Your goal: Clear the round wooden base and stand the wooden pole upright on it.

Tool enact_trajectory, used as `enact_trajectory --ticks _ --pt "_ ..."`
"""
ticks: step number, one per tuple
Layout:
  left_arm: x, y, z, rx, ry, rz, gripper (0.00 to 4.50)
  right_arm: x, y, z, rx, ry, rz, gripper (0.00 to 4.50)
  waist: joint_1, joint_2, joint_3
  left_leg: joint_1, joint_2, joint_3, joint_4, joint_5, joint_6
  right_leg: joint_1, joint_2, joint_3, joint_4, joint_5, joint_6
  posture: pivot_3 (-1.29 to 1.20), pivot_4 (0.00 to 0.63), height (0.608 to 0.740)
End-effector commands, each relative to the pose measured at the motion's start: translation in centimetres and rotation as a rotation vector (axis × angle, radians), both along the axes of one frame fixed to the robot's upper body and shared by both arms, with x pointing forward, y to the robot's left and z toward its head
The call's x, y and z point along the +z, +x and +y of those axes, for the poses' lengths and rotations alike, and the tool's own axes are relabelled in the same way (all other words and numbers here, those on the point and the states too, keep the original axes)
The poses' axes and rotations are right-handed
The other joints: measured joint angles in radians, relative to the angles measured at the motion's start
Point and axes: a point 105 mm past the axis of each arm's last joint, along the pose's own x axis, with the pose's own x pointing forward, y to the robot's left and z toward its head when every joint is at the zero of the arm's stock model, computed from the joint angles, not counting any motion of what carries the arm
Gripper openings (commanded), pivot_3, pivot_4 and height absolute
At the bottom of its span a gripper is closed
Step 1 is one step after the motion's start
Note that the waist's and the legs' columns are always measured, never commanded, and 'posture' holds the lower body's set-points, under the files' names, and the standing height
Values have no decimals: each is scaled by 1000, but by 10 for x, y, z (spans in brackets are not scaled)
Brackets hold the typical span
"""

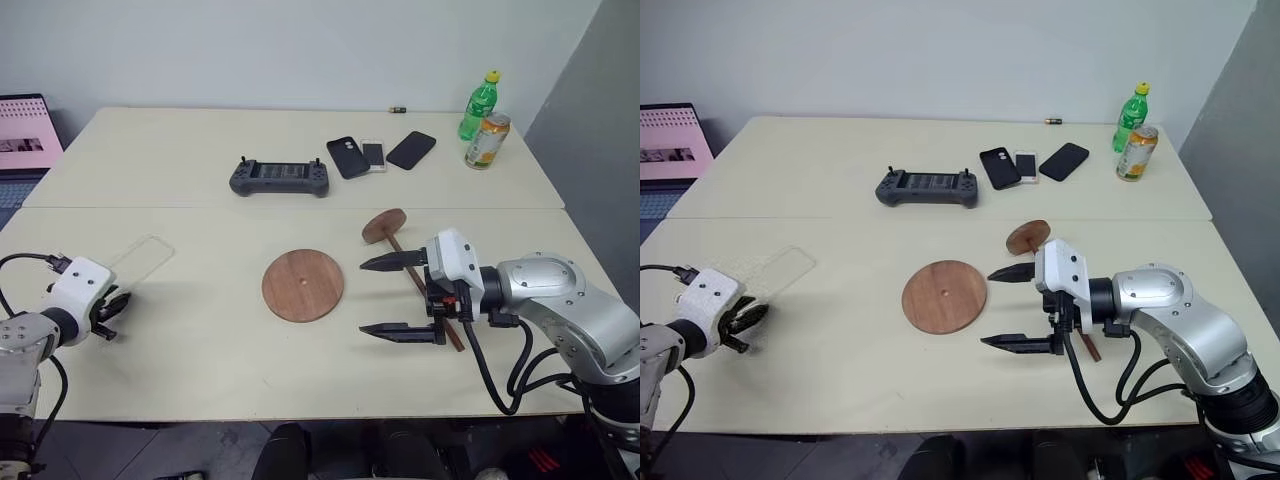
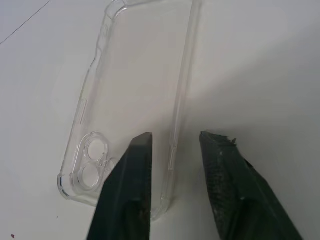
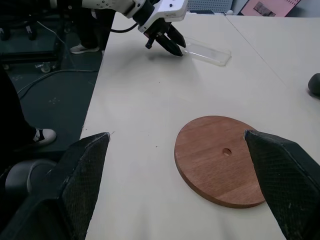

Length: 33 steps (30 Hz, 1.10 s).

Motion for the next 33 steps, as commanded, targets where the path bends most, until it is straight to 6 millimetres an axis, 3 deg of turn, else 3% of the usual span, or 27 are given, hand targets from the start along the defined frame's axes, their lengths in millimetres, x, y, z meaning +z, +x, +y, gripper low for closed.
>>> enact_trajectory --ticks 1,6,11,16,20,25,33 --pt "26 -3 -4 -10 -37 -89 2387 11 -2 0 17 16 -44 4500 0 0 0 0 0 0 0 0 0 0 0 0 0 0 0 0 150 740" --pt "60 -17 -30 -130 -134 -179 3587 13 2 -5 -2 18 -48 4500 0 0 0 0 1 0 0 0 -1 0 0 0 0 0 0 0 150 740" --pt "85 -16 -94 -381 -239 -209 3587 10 18 -22 -131 -17 -33 4500 9 0 0 0 0 0 1 0 -1 0 0 0 -1 0 -1 0 150 740" --pt "87 -16 -144 -571 -252 -150 3587 6 34 -35 -295 -59 1 4500 5 0 0 0 0 1 0 0 -1 0 0 1 0 0 -1 0 150 740" --pt "87 -32 -195 -820 -297 -107 3587 2 61 -44 -555 -122 98 4500 -4 1 0 1 1 3 0 0 -1 0 1 3 0 1 -1 0 150 740" --pt "83 -43 -222 -961 -316 -71 3587 -8 78 -45 -700 -178 287 4500 -5 1 0 1 2 4 -1 0 -1 -1 3 5 0 1 -2 0 150 740" --pt "71 -40 -245 -1061 -272 -83 3587 -27 121 -49 -850 -394 388 4500 -3 2 1 1 1 5 0 0 0 -1 4 6 0 1 -2 0 150 740"
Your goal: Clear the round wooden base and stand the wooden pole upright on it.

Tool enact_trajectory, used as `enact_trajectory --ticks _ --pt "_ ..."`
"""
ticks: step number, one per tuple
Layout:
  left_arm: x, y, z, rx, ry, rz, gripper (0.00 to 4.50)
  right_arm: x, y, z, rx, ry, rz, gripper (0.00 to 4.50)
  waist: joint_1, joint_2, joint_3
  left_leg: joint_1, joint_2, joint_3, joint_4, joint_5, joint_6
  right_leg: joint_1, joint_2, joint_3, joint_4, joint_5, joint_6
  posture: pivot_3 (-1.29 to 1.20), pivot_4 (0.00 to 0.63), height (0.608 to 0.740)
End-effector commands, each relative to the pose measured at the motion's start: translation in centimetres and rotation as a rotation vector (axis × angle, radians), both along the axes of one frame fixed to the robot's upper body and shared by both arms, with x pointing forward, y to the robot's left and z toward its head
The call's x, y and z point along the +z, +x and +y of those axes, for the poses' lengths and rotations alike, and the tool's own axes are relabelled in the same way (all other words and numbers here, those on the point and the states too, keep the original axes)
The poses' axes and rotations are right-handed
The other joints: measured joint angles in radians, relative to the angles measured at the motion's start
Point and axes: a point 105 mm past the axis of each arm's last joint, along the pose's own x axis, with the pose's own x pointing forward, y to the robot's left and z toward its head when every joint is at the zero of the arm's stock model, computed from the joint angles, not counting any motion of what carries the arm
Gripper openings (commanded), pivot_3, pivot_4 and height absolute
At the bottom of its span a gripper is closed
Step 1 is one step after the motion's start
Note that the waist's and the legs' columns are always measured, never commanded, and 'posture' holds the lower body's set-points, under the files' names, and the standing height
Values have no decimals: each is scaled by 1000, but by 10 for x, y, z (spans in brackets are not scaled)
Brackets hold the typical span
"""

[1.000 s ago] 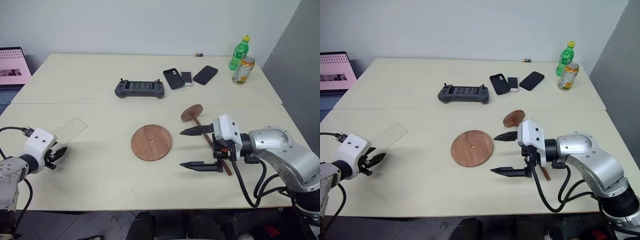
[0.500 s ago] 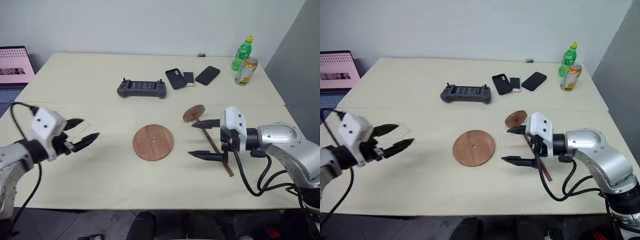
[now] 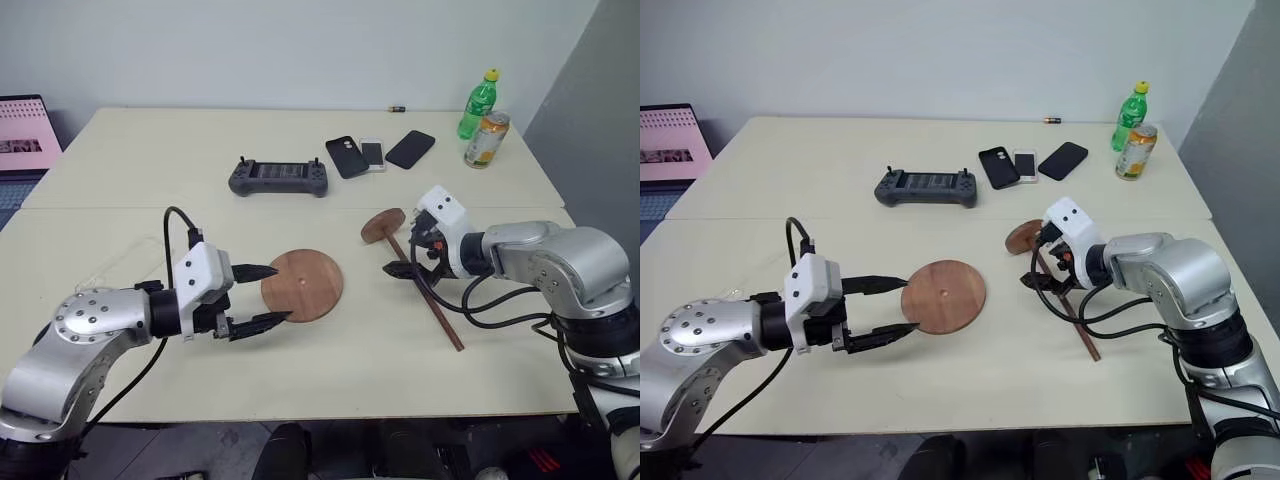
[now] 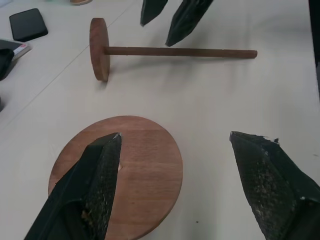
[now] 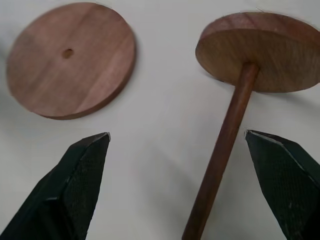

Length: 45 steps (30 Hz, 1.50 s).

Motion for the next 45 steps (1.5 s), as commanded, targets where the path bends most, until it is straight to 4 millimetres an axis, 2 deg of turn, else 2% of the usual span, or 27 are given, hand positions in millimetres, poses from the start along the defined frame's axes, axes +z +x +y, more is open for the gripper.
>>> enact_trajectory --ticks 1,9,14,17,21,31,34,39,41,42,45 --pt "4 -1 -14 -63 -6 -60 3587 -4 21 -10 -85 -62 63 4500 0 0 0 0 0 0 0 0 0 0 0 0 0 0 0 0 150 740" --pt "0 -5 -25 -63 -31 -89 3587 -14 46 -12 -83 -126 195 4500 -2 0 0 -4 1 3 0 0 0 -5 0 1 0 0 0 0 150 740" --pt "-3 -8 -27 -40 -44 -95 3587 -11 46 -8 -50 -136 285 4500 -5 1 0 -4 1 4 -1 0 0 -6 0 2 1 1 -1 0 150 740" --pt "-6 -8 -28 -38 -40 -95 3622 -12 46 -7 -40 -139 316 3792 -4 1 0 -4 1 4 -1 0 0 -6 0 2 1 1 -1 0 150 740" --pt "-7 -7 -29 -35 -41 -97 3622 -13 44 -4 -34 -124 355 2605 -3 1 0 -4 1 4 0 0 0 -6 0 2 1 1 -1 0 150 740" --pt "-6 -7 -29 -41 -42 -89 3622 -13 42 -2 -72 -65 402 225 -2 1 0 -4 1 4 0 0 0 -6 0 2 1 1 -1 0 150 740" --pt "-5 -6 -28 -43 -40 -86 3622 -11 40 -4 -83 -51 399 228 -2 1 0 -4 1 4 -1 0 0 -6 0 2 1 1 -1 0 150 740" --pt "2 0 -19 -8 -63 -78 3622 15 39 1 -58 18 316 228 -2 1 1 -5 1 4 -1 0 0 -7 0 2 1 1 -1 0 150 740" --pt "7 1 -13 12 -76 -73 3622 33 38 12 29 60 210 228 -2 1 1 -5 1 4 -1 0 0 -7 0 2 1 1 -1 0 150 740" --pt "9 1 -9 29 -81 -66 3622 49 35 21 73 126 159 228 -3 1 1 -5 2 4 -1 0 0 -7 0 2 1 1 -1 0 150 740" --pt "10 -1 6 81 -81 -37 3622 88 18 42 236 274 -30 228 -6 1 1 -8 2 4 -1 0 0 -11 1 2 2 1 -1 0 150 740"
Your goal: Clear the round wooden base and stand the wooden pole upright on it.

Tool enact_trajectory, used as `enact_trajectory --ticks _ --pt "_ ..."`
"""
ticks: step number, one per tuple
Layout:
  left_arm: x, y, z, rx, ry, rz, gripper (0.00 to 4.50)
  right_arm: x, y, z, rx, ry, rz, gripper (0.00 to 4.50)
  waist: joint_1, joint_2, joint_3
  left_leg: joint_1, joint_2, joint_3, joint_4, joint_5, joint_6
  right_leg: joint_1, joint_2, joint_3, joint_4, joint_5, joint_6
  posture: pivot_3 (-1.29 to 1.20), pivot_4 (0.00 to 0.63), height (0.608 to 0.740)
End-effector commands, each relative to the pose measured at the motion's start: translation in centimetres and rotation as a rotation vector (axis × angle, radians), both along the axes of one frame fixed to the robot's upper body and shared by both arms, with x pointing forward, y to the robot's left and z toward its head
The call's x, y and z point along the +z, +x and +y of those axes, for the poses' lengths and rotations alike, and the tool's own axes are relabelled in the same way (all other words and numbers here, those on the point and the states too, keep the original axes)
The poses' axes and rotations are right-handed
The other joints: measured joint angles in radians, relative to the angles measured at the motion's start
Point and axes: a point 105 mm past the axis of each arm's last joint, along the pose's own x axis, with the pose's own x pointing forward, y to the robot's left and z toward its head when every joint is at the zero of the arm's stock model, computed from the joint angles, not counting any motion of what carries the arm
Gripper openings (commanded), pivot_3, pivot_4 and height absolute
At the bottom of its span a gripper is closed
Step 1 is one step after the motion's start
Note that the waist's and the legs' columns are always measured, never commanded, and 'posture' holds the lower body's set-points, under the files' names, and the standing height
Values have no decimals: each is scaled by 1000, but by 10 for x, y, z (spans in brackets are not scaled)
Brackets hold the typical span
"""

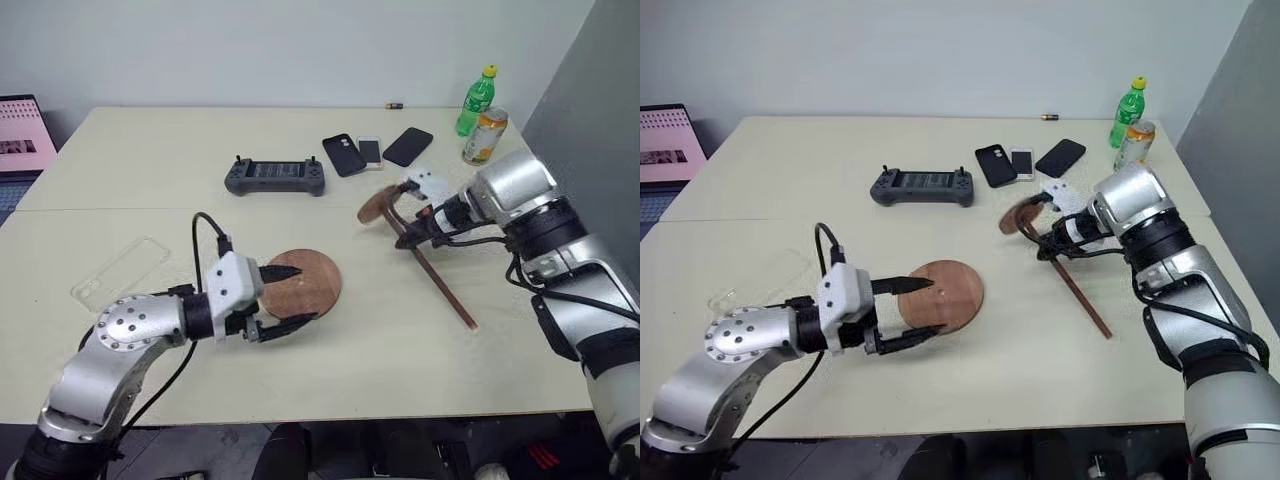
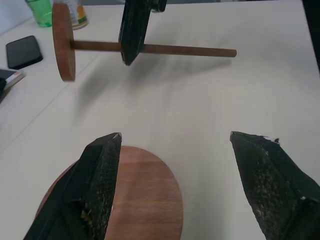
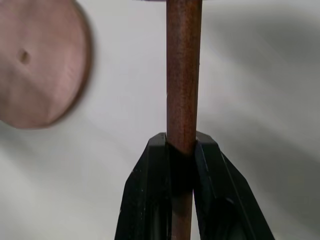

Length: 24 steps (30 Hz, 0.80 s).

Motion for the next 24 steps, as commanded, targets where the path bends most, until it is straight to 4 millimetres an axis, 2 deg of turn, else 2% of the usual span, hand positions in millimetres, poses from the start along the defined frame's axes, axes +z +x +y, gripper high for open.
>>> enact_trajectory --ticks 1,2,5,8,10,14,15,19,24 --pt "11 -3 17 54 -8 -3 3622 55 -21 26 175 190 -258 228 -1 0 0 -2 0 0 0 0 0 -2 0 0 1 0 0 0 150 740" --pt "10 -4 23 72 6 6 3622 60 -28 31 224 221 -319 228 0 0 0 -4 0 -1 1 0 0 -4 0 -1 1 0 0 0 150 740" --pt "4 -8 52 161 80 35 3622 85 -58 55 392 529 -558 228 2 -2 -1 -6 0 -2 1 0 0 -4 0 -2 0 0 0 0 150 740" --pt "-1 -11 72 220 126 58 3622 91 -70 71 415 632 -782 228 0 0 0 -5 0 -1 1 0 0 -4 0 -1 0 1 1 0 150 740" --pt "-3 -13 78 241 122 62 3622 88 -78 84 450 701 -875 228 0 1 0 -5 0 -1 1 0 0 -4 0 -1 0 1 0 0 150 740" --pt "-6 -17 85 258 127 53 3622 85 -84 98 439 812 -952 228 0 -1 -1 -4 0 -1 1 0 0 -3 0 -1 -1 1 1 0 150 740" --pt "-8 -17 86 260 131 50 3622 79 -86 104 440 839 -948 228 0 -1 -1 -5 0 -1 1 0 0 -4 0 -1 -1 1 1 0 150 740" --pt "-15 -18 86 245 155 38 3622 55 -90 125 469 846 -942 228 -1 -1 -1 -3 0 -1 1 0 -1 -3 0 -1 0 2 0 0 150 740" --pt "-11 -15 82 241 118 38 3622 39 -82 133 442 826 -920 228 0 -2 -2 -4 0 -1 1 0 -1 -3 0 -1 0 2 0 0 150 740"
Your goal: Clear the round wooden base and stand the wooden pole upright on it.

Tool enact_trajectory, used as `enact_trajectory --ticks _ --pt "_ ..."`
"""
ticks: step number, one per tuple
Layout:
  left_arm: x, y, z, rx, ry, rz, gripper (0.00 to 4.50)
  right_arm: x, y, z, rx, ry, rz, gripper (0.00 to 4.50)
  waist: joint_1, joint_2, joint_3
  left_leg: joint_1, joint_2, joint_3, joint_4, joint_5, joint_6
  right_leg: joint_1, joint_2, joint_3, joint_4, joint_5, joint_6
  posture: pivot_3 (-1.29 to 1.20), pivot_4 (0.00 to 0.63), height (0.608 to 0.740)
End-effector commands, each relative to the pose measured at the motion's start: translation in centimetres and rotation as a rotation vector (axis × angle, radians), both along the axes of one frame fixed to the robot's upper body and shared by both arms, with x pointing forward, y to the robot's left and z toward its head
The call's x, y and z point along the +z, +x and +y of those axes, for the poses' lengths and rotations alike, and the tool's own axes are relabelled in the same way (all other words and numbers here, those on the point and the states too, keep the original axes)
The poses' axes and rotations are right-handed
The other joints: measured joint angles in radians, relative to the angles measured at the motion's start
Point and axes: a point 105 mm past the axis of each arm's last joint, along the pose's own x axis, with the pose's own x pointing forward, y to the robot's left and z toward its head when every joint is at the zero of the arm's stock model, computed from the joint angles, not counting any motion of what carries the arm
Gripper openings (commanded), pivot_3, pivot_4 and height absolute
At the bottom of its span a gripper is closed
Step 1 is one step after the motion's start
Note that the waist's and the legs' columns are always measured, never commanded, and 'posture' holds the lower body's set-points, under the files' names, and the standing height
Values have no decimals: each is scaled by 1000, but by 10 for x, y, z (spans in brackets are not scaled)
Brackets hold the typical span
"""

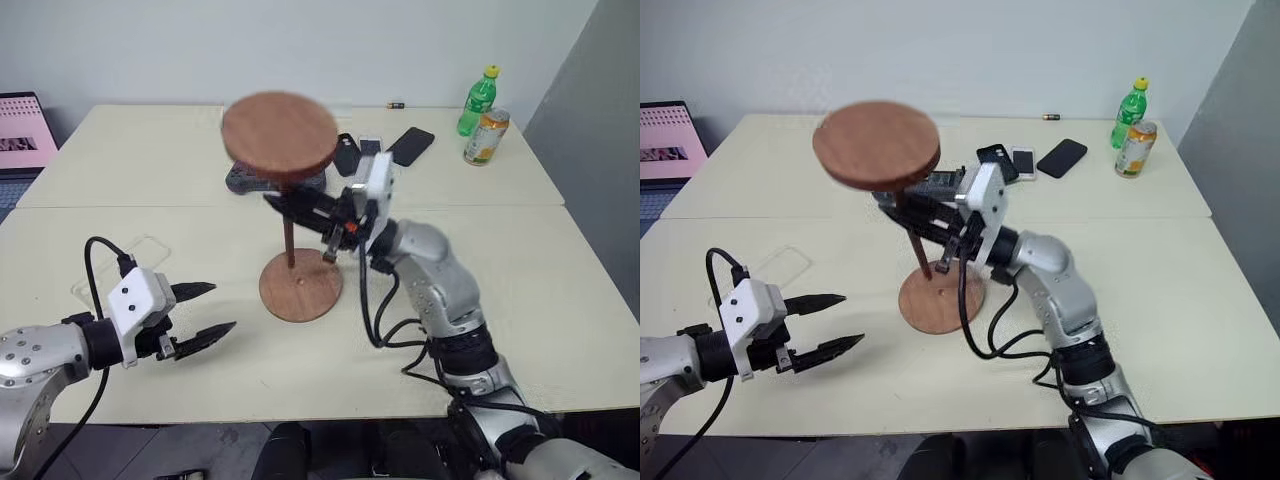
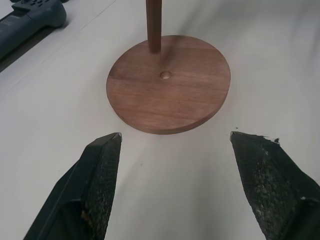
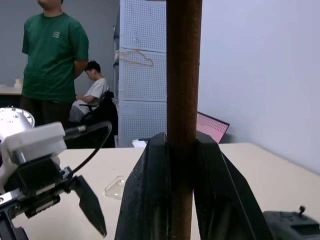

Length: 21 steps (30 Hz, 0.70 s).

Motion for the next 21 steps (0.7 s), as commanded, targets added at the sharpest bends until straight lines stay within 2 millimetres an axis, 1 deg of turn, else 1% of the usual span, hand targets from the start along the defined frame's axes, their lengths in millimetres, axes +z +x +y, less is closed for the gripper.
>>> enact_trajectory --ticks 1,8,21 --pt "7 3 -4 -14 -25 -31 3622 2 1 1 -20 29 -38 228 1 0 0 0 0 0 0 0 0 0 0 0 0 0 0 0 150 740" --pt "6 3 -3 -18 -20 -20 3622 -11 6 -2 -44 -19 -25 228 0 0 0 0 0 0 0 0 0 0 0 0 0 0 0 0 150 740" --pt "8 5 -5 -33 -19 -22 3622 -25 5 -1 -40 -61 -9 228 1 0 0 0 0 0 0 0 0 0 0 0 0 0 0 0 150 740"
